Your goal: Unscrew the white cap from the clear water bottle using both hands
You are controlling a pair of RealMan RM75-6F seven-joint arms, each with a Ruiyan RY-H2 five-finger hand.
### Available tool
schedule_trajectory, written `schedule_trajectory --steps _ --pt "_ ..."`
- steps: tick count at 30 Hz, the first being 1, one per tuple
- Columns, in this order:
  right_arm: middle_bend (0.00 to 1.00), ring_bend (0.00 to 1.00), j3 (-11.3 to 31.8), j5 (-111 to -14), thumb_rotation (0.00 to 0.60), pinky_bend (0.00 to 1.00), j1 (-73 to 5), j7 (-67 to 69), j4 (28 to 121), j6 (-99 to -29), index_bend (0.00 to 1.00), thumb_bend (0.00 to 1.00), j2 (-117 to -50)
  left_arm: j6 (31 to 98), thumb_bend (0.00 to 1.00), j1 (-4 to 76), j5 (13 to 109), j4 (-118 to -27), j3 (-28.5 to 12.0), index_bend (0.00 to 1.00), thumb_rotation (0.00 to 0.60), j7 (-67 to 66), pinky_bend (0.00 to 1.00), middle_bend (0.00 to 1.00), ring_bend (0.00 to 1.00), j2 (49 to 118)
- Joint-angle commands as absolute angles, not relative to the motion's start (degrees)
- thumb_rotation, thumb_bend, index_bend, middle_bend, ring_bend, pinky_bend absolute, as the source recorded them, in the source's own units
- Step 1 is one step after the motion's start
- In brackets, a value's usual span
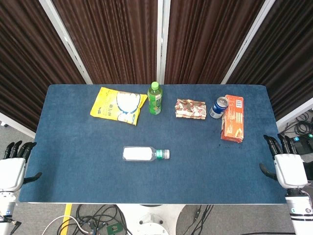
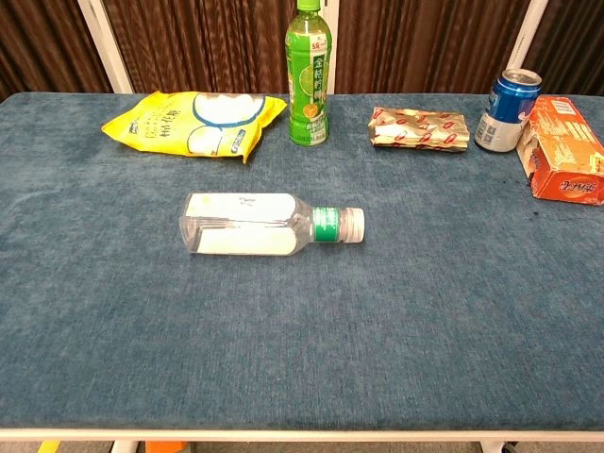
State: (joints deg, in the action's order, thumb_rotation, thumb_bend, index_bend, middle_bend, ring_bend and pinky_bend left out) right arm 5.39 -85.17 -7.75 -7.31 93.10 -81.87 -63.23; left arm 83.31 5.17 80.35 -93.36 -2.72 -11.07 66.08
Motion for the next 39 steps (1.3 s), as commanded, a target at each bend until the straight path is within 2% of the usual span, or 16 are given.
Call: schedule_trajectory --steps 1,13,18,26,33,39 --pt "0.14 0.0 5.36 -85.33 0.6 0.0 -8.09 -7.2 93.25 -81.49 0.08 0.16 -63.1 83.72 0.0 4.77 80.16 -93.23 -2.64 0.15 0.6 -11.01 0.07 0.14 0.05 66.41" --pt "0.14 0.0 5.05 -86.91 0.6 0.0 -7.94 -5.31 93.27 -82.99 0.07 0.16 -62.37 86.59 0.0 2.74 81.47 -94.48 -1.73 0.15 0.6 -11.03 0.08 0.14 0.05 66.67" --pt "0.14 0.0 4.97 -87.12 0.6 0.0 -6.83 -3.66 92.76 -84.94 0.07 0.16 -61.77 85.04 0.0 5.12 84.85 -95.24 -2.14 0.15 0.6 -10.2 0.08 0.14 0.05 66.37" --pt "0.14 0.0 5.15 -87.95 0.6 0.0 -7.02 -2.06 92.11 -85.36 0.08 0.16 -60.87 73.68 0.0 15.41 89.37 -97.2 -4.27 0.17 0.6 -10.1 0.09 0.16 0.06 66.47" --pt "0.14 0.0 5.21 -87.6 0.6 0.0 -7.4 -1.58 91.99 -84.58 0.07 0.16 -60.6 60.9 0.0 26.11 86.91 -95.34 -7.54 0.17 0.6 -10.85 0.11 0.16 0.08 73.28" --pt "0.14 0.0 5.24 -86.94 0.6 0.0 -7.72 -1.81 92.09 -83.66 0.08 0.16 -60.47 53.73 0.0 32.83 82.62 -91.95 -9.45 0.17 0.6 -14.31 0.11 0.16 0.08 80.76"
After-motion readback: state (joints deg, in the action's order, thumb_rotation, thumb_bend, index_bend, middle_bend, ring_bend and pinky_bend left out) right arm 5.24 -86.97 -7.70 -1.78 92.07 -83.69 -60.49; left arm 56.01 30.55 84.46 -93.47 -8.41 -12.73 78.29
